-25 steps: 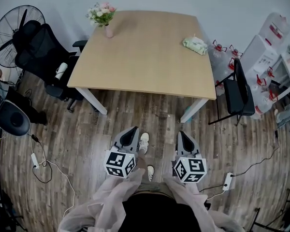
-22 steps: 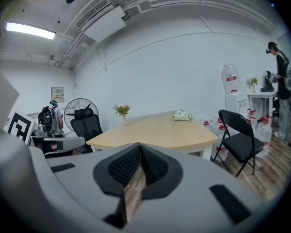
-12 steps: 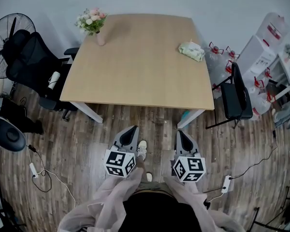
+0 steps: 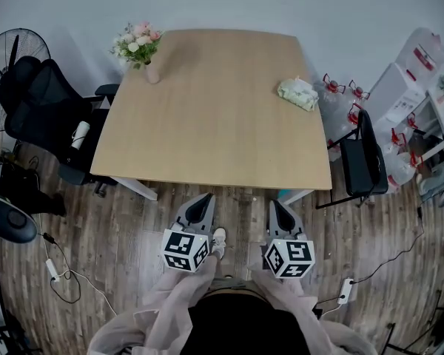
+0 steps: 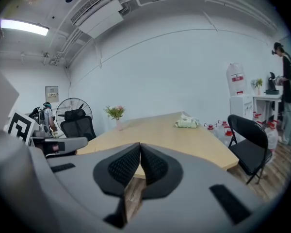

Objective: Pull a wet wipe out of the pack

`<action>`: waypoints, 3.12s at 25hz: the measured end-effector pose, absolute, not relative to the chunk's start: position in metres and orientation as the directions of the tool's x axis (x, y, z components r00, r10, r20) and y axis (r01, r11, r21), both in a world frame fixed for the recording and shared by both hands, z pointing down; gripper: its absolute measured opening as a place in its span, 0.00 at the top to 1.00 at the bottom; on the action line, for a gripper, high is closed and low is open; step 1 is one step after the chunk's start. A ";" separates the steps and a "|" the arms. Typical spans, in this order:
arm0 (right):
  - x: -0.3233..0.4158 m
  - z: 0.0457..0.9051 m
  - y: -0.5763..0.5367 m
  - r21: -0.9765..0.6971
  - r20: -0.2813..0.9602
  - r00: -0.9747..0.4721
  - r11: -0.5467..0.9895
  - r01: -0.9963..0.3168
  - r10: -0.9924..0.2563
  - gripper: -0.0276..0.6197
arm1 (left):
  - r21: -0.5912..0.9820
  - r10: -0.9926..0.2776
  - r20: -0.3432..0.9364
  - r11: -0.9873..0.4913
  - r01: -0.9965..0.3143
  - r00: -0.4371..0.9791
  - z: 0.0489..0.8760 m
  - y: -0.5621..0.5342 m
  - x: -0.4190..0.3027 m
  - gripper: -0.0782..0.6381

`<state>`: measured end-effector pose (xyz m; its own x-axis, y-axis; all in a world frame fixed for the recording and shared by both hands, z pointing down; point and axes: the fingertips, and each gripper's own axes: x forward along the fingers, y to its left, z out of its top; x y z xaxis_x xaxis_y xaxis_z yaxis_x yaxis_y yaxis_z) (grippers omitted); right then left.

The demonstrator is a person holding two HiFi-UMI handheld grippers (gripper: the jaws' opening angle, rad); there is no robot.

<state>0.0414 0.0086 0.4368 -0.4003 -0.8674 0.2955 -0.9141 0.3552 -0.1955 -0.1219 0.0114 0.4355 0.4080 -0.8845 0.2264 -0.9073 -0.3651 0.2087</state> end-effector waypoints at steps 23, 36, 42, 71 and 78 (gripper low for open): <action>0.000 0.440 -0.113 -0.197 0.294 -0.360 0.313 -0.929 -0.885 0.94 | 0.193 -0.889 0.217 -0.366 -0.910 0.404 0.436 -0.107 -0.183 0.87; -0.001 0.452 -0.126 -0.190 0.319 -0.319 0.270 -0.944 -0.892 0.94 | 0.205 -0.864 0.241 -0.400 -0.893 0.442 0.452 -0.127 -0.180 0.87; 0.012 0.452 -0.132 -0.199 0.335 -0.293 0.237 -0.951 -0.895 0.94 | 0.202 -0.845 0.251 -0.431 -0.879 0.472 0.449 -0.130 -0.167 0.87; 0.064 0.472 -0.231 -0.205 0.399 -0.274 0.206 -0.957 -0.875 0.94 | 0.222 -0.745 0.305 -0.551 -0.805 0.594 0.469 -0.238 -0.077 0.87; 0.080 0.483 -0.254 -0.202 0.427 -0.278 0.209 -0.957 -0.861 0.94 | 0.228 -0.718 0.327 -0.570 -0.789 0.614 0.479 -0.264 -0.055 0.87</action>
